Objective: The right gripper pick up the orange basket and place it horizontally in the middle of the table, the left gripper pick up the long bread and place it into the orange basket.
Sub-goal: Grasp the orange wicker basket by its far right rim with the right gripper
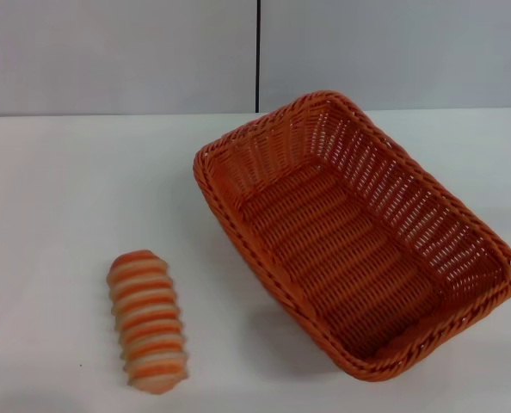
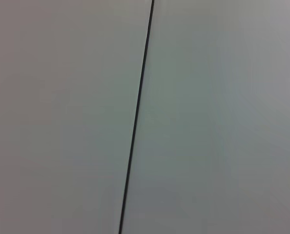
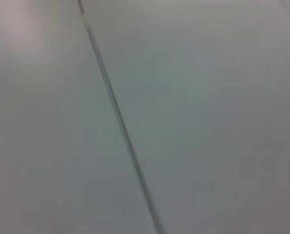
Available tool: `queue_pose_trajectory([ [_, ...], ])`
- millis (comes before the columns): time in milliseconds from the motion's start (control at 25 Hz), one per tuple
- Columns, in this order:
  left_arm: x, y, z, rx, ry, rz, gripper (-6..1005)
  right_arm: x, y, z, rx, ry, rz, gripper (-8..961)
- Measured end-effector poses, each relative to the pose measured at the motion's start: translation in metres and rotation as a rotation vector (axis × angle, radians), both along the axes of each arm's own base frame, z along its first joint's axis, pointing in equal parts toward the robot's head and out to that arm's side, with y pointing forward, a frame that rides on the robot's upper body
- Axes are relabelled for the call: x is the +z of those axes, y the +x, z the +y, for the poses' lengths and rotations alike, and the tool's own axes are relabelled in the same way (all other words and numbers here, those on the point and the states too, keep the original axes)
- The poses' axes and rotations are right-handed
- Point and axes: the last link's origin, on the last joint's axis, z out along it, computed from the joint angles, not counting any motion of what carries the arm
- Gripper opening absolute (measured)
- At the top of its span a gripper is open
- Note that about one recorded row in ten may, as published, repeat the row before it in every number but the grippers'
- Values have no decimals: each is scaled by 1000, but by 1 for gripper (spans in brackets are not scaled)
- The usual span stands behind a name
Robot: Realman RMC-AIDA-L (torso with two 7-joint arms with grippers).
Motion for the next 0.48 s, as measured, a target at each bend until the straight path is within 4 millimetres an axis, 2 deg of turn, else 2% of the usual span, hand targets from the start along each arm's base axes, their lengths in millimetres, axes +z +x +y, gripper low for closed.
queue_pose_trajectory([
  [160, -3, -3, 2, 24, -4, -4, 765, 35, -3, 23, 26, -316, 17, 696],
  [400, -17, -4, 3, 53, -4, 13, 762, 60, -30, 62, -94, -746, 20, 695],
  [440, -20, -4, 2, 58, -5, 14, 762, 64, -41, 74, -170, -884, 23, 695],
  [480, -24, -5, 2, 67, -5, 16, 761, 64, -41, 74, -170, -884, 23, 695],
])
